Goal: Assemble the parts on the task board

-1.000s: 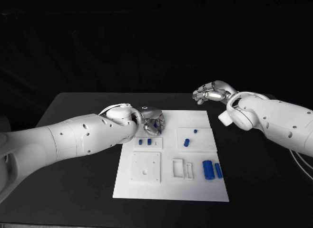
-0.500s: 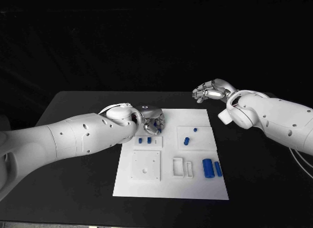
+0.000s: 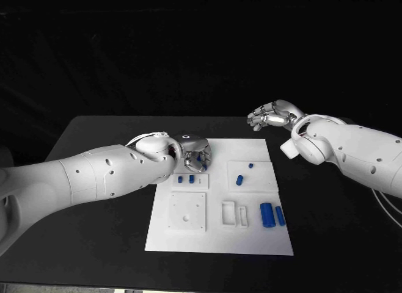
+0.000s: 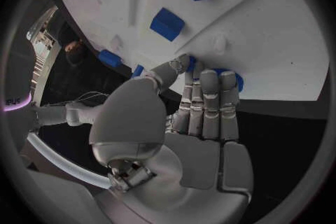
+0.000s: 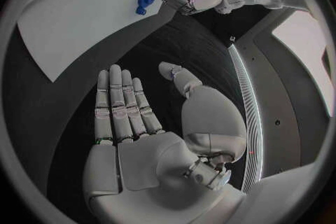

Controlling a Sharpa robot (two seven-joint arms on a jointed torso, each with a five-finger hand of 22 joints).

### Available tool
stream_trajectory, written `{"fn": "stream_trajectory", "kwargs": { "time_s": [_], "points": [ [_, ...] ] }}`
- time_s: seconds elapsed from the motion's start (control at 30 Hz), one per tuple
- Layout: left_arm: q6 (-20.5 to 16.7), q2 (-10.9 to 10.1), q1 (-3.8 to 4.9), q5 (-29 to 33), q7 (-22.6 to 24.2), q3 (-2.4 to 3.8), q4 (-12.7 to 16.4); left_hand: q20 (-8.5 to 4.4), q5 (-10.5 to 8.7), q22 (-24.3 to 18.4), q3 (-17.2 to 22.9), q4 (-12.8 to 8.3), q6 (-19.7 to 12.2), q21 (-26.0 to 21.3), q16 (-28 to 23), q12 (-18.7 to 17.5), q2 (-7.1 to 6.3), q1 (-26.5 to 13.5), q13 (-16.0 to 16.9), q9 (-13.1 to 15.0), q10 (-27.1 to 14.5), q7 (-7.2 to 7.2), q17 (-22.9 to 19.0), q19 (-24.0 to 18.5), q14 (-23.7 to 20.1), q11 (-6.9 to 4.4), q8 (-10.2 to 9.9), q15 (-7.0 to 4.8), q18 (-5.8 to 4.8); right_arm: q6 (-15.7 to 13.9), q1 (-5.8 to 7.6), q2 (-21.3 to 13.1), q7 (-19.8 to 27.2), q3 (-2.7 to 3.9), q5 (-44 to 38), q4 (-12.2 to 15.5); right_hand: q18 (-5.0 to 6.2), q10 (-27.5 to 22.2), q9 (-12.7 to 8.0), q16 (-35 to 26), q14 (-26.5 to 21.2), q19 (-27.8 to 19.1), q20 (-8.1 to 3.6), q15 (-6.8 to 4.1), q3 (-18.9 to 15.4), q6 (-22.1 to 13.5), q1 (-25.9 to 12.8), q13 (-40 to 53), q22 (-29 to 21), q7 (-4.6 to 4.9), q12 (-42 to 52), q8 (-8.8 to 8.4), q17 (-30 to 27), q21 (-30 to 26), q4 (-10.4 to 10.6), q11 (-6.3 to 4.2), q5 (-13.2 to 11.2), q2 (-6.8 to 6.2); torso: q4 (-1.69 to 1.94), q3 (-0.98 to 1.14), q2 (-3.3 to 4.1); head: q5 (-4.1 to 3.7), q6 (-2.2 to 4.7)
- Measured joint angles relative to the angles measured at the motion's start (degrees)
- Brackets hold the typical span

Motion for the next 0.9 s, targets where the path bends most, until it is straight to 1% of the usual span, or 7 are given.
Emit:
{"fn": "stream_trajectory", "kwargs": {
  "time_s": [0.1, 0.17, 0.23, 0.47, 0.67, 0.73, 0.9],
  "points": [
    [-0.5, -0.2, -0.13, 0.0, 0.2, -0.03, 0.1, 0.01, 0.0, 0.0, 0.0, 0.0, 0.2, 0.0, 0.4, -0.2, 0.23, -0.2, 0.0, 0.0, 0.3, 0.16, 0.0, 0.2, 0.1, -0.15, 0.0, -0.1, 0.0, 0.0, 0.0, 0.0, 0.0, 0.0, 0.0, 0.0, 0.0, 0.0, 0.0, 0.0, 0.0, 0.0, 0.0, 0.0, 0.0, 0.0, 0.0, 0.0, 0.0, 0.0, 0.0, 0.0, 0.0, 0.0, 0.0, 0.0, 0.0, 0.0, 0.01, -0.01, -0.02, -0.03, 0.0],
    [-1.0, -0.3, -0.25, 0.0, 0.3, -0.08, 0.2, -0.1, 0.0, 0.0, 0.1, -0.2, 0.4, 0.1, 0.4, -0.3, 0.31, -0.3, 0.0, -0.1, 0.5, 0.0, 0.0, 0.5, 0.5, -0.35, 0.2, -0.12, 0.0, 0.0, 0.0, 0.0, 0.0, 0.0, 0.0, 0.0, -0.01, 0.0, 0.0, 0.0, 0.0, 0.0, 0.0, 0.0, 0.0, 0.0, 0.0, 0.0, 0.0, 0.0, 0.0, 0.0, 0.0, 0.0, 0.0, 0.0, 0.0, 0.0, 0.02, -0.01, -0.02, -0.04, 0.08],
    [-1.4, -0.5, -0.34, 0.4, 0.4, -0.1, 0.3, -0.1, 0.33, 0.0, 0.2, -0.2, 0.5, 0.4, 0.4, -0.4, 0.34, -0.3, 0.0, -0.2, 0.6, -0.07, -0.1, 0.5, 0.6, -0.27, 0.3, -0.2, 0.0, 0.0, 0.0, 0.0, 0.0, 0.0, 0.0, 0.0, 0.0, 0.0, 0.0, 0.0, 0.0, 0.0, 0.0, 0.0, 0.0, 0.0, 0.0, 0.0, 0.0, 0.0, 0.0, 0.0, 0.0, 0.0, 0.0, 0.0, 0.0, 0.0, 0.02, -0.01, -0.02, -0.04, 0.17],
    [-3.4, -1.0, -0.77, 3.8, 0.4, -0.32, 0.5, -0.29, 0.34, 0.0, 0.1, -0.2, 0.5, 0.4, 0.4, -0.7, 0.41, -0.3, 0.0, -0.1, 0.8, -0.11, -0.1, 0.9, 0.8, -0.45, 0.3, -0.4, 0.0, 0.0, 0.0, -0.1, 0.0, 0.0, 0.0, 0.0, 0.0, 0.0, 0.0, 0.0, 0.0, 0.0, 0.0, 0.0, 0.0, 0.0, 0.0, 0.0, 0.0, 0.0, 0.0, 0.0, 0.0, 0.0, 0.0, 0.0, 0.0, 0.0, 0.01, -0.03, -0.02, -0.01, 0.85],
    [-5.7, -1.3, -1.24, 6.9, 0.7, -0.57, 0.6, -0.22, 0.66, 0.0, 0.0, -0.3, 0.7, 0.4, 0.6, -0.8, 0.45, -0.3, 0.0, -0.1, 1.3, -0.32, -0.1, 1.0, 1.1, -0.55, 0.3, -0.45, 0.01, 0.0, 0.0, -0.1, 0.0, 0.0, 0.0, 0.0, 0.0, 0.0, 0.0, 0.0, 0.0, 0.0, 0.0, 0.0, 0.0, 0.0, 0.0, -0.1, 0.0, 0.0, 0.0, 0.0, 0.0, 0.0, 0.0, 0.0, 0.0, 0.0, 0.07, -0.03, -0.02, -0.02, 1.13],
    [-6.5, -1.4, -1.41, 8.0, 0.8, -0.64, 0.6, -0.4, 0.66, 0.0, 0.0, -0.3, 0.7, 0.4, 0.6, -0.8, 0.54, -0.4, 0.0, -0.1, 1.5, -0.32, -0.1, 1.2, 1.1, -0.54, 0.3, -0.48, 0.01, 0.0, 0.0, -0.1, 0.0, 0.0, 0.0, 0.0, 0.0, 0.0, 0.0, 0.0, 0.0, 0.0, 0.0, 0.0, 0.0, 0.0, 0.0, 0.0, 0.0, 0.0, 0.0, 0.0, 0.0, 0.0, 0.0, 0.0, 0.0, 0.0, 0.07, -0.04, -0.02, -0.02, 1.21],
    [-8.8, -2.1, -1.84, 10.6, 1.5, -0.7, 0.6, -0.5, 0.67, 0.0, 0.0, -0.5, 0.8, 0.9, 1.1, -1.1, 0.7, -0.6, 0.0, -0.2, 1.9, -0.21, -0.1, 1.7, 1.7, -0.37, 0.3, -0.49, -0.01, 0.0, 0.0, -0.1, 0.1, 0.0, 0.0, 0.0, 0.0, 0.0, 0.0, 0.0, 0.0, 0.0, 0.0, 0.0, 0.0, 0.0, 0.0, 0.0, 0.0, 0.0, 0.2, 0.0, 0.0, 0.0, 0.0, 0.0, 0.0, 0.0, 0.07, -0.02, -0.02, -0.05, 1.6]
  ]
}}
